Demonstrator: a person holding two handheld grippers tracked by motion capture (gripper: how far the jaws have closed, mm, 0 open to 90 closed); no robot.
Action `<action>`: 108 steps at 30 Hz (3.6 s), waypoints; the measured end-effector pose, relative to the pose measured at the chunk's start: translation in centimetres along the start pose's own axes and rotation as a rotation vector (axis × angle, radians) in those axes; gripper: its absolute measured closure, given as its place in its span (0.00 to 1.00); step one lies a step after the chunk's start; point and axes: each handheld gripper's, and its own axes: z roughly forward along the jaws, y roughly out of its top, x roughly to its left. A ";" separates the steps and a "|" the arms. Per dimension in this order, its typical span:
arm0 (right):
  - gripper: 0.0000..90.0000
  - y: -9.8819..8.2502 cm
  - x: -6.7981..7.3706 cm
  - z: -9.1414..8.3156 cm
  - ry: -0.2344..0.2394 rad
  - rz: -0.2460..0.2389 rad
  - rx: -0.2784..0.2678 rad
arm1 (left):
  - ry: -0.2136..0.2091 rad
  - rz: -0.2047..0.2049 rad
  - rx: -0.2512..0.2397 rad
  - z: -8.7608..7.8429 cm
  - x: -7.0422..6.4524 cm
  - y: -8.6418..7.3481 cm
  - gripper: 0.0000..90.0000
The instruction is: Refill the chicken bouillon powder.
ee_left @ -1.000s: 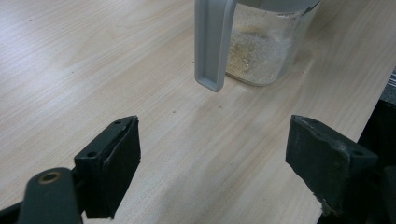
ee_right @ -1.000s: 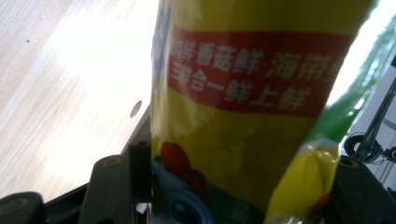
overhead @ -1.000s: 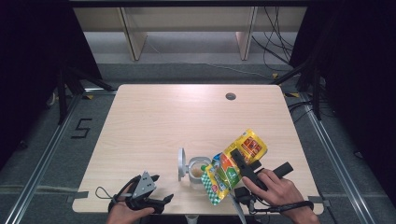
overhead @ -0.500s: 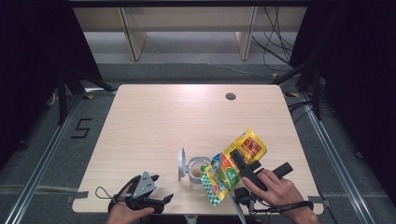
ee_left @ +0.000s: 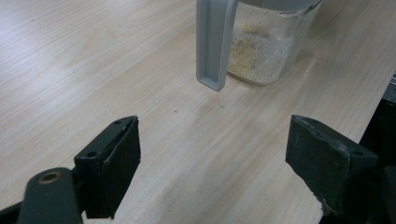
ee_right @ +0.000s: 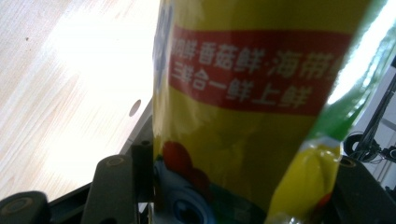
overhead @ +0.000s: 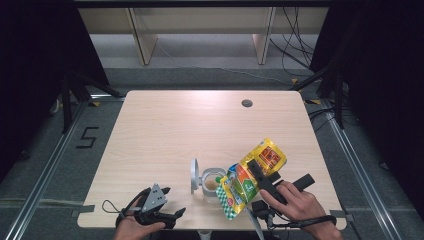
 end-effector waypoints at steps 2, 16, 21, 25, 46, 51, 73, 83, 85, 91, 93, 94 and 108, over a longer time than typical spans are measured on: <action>0.50 0.1 0.0 0.0 0.002 0.000 -0.009 | 0.002 0.001 -0.004 0.0 -0.1 0.0 0.19; 0.50 0.1 -0.1 0.0 -0.010 -0.012 -0.014 | 0.003 0.018 0.000 -0.1 0.1 0.0 0.19; 0.50 0.1 -0.1 0.0 -0.002 -0.023 -0.010 | 0.000 0.001 -0.001 0.0 0.0 0.0 0.19; 0.50 0.0 -0.1 -0.1 -0.009 -0.013 -0.003 | 0.009 0.023 0.007 -0.1 0.2 0.0 0.19; 0.51 -0.1 0.0 -0.1 0.000 -0.010 -0.005 | -0.008 -0.009 -0.009 0.4 0.1 -0.2 0.19; 0.51 -0.3 -0.1 -0.1 -0.008 -0.010 0.000 | 0.005 0.017 0.036 0.0 0.3 -0.1 0.19; 0.51 -0.3 -0.3 -0.1 -0.010 -0.019 -0.004 | -0.005 0.006 0.014 0.1 0.1 -0.1 0.19; 0.51 -0.2 -0.2 -0.1 -0.007 -0.018 -0.008 | 0.004 0.009 0.011 0.0 0.1 -0.1 0.19; 0.51 -0.2 -0.2 -0.1 -0.006 -0.019 -0.007 | -0.005 0.004 0.008 0.0 0.1 0.0 0.19; 0.51 -0.3 -0.2 -0.3 -0.009 -0.025 -0.003 | 0.003 0.007 0.009 0.1 0.1 0.0 0.19; 0.51 -0.2 -0.2 -0.2 -0.010 -0.027 -0.006 | 0.005 0.012 0.013 0.0 0.1 0.0 0.19; 0.51 -0.2 -0.3 -0.2 -0.008 -0.033 -0.006 | 0.003 0.014 0.015 0.0 0.1 0.0 0.19; 0.52 -0.1 -0.3 -0.3 -0.010 -0.030 -0.010 | -0.002 0.004 -0.001 0.0 0.1 0.0 0.19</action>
